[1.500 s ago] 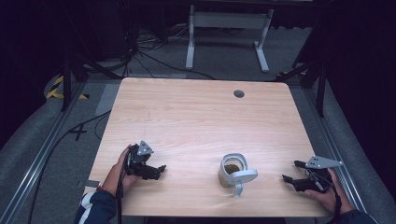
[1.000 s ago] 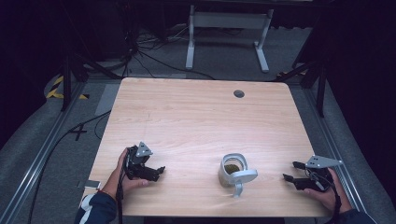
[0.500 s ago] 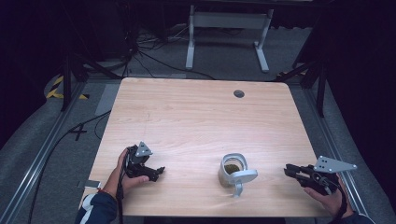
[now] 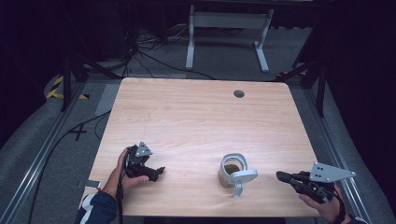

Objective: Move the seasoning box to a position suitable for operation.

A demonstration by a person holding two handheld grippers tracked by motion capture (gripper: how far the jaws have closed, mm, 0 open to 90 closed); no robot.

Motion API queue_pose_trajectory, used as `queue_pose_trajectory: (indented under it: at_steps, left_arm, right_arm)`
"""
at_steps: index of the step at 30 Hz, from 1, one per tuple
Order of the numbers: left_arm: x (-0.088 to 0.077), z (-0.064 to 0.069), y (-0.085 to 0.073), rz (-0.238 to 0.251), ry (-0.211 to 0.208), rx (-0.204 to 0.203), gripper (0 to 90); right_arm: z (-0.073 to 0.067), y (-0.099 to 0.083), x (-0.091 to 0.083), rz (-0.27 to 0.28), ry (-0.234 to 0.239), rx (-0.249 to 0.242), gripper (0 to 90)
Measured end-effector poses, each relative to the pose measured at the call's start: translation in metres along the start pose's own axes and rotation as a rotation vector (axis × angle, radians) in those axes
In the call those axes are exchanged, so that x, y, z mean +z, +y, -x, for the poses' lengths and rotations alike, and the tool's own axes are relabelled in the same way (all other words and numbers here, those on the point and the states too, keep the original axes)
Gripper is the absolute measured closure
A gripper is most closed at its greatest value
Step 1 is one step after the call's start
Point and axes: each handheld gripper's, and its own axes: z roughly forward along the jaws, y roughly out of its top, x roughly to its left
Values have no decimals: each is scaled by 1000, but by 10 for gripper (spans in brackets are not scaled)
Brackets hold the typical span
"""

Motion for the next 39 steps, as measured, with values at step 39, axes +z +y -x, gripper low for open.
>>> queue_pose_trajectory:
  at_steps: [39]
  left_arm:
    - [0,0,0,0,1,-5,0]
  right_arm:
    - [-49,72,23,75,86,-199,899]
